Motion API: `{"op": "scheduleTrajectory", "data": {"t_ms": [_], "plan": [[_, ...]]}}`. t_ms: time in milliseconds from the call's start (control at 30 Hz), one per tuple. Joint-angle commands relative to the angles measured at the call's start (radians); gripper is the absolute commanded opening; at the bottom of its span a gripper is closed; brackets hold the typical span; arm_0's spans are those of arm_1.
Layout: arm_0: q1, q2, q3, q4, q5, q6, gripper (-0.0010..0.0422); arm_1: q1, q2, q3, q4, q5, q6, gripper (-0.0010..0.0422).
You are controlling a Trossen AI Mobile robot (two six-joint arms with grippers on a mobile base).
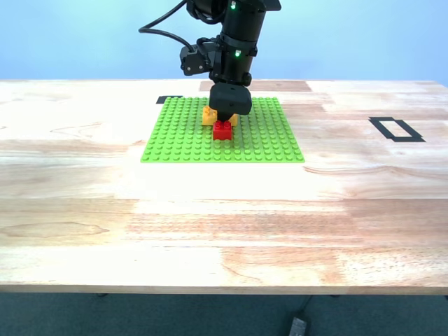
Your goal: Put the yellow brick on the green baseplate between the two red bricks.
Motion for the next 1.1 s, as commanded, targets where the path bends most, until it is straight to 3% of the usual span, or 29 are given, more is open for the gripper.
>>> {"op": "scheduleTrajectory", "data": {"t_ms": [33,233,400,933,1100], "plan": [[0.0,0.0,0.0,0.0,0.0,0.0,0.0,-0.001,-0.002,-0.01,-0.002,0.013,0.002,0.0095],[0.0,0.0,0.0,0.009,0.0,0.0,0.0,0.0,-0.004,-0.011,0.0,0.033,0.007,0.0165],[0.0,0.0,0.0,0.008,0.0,0.0,0.0,0.0,-0.007,-0.013,0.003,0.029,0.011,0.019],[0.0,0.0,0.0,0.005,0.0,0.001,0.0,0.006,-0.121,-0.008,0.004,0.024,0.019,0.0191],[0.0,0.0,0.0,-0.001,0.0,0.001,0.0,0.006,-0.121,-0.023,0.003,0.031,0.037,0.016]]}}
